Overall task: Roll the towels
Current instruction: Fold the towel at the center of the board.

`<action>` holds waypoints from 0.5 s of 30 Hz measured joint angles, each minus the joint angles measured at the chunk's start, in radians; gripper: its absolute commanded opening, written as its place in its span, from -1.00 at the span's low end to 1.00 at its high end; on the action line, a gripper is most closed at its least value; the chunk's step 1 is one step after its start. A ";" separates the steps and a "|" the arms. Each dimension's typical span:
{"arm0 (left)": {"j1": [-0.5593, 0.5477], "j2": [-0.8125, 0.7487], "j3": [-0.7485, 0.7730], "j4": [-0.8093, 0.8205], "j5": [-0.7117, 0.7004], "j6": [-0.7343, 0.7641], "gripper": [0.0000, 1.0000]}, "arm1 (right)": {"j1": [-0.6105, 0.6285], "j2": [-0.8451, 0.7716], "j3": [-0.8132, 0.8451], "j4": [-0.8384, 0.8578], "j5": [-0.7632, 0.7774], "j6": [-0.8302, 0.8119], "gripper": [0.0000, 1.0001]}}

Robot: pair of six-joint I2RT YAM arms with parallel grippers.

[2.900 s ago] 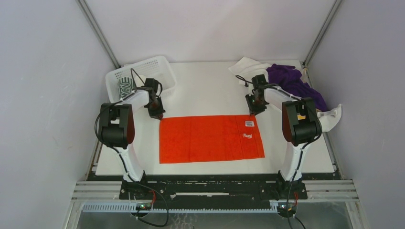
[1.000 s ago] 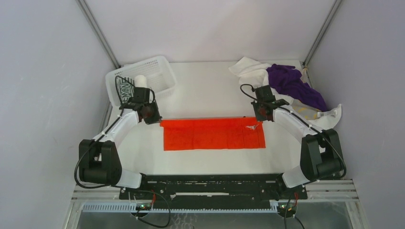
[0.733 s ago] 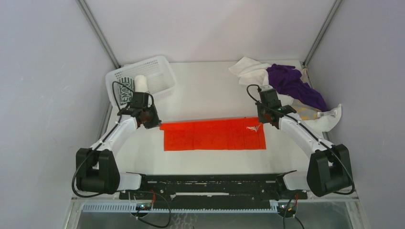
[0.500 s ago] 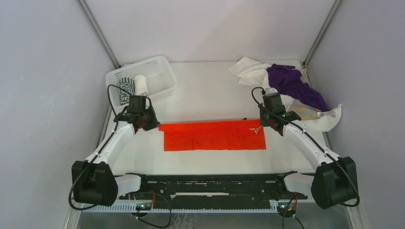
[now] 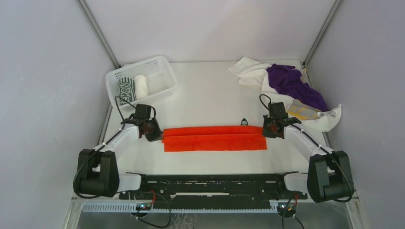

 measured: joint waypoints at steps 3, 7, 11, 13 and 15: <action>0.000 0.011 0.000 0.014 0.000 -0.007 -0.96 | -0.011 0.002 0.000 0.008 -0.019 0.007 -0.98; 0.000 0.011 0.000 0.021 -0.001 -0.016 -0.79 | -0.022 0.027 0.000 0.007 -0.037 0.015 -0.86; -0.004 -0.001 -0.004 0.015 -0.006 -0.023 -0.50 | -0.027 0.038 0.000 -0.002 -0.055 0.024 -0.64; -0.005 -0.018 -0.008 0.008 -0.009 -0.023 -0.34 | -0.029 0.038 0.000 -0.010 -0.065 0.026 -0.56; -0.006 -0.048 -0.017 0.002 -0.009 -0.025 -0.18 | -0.030 0.035 0.000 -0.021 -0.074 0.027 -0.50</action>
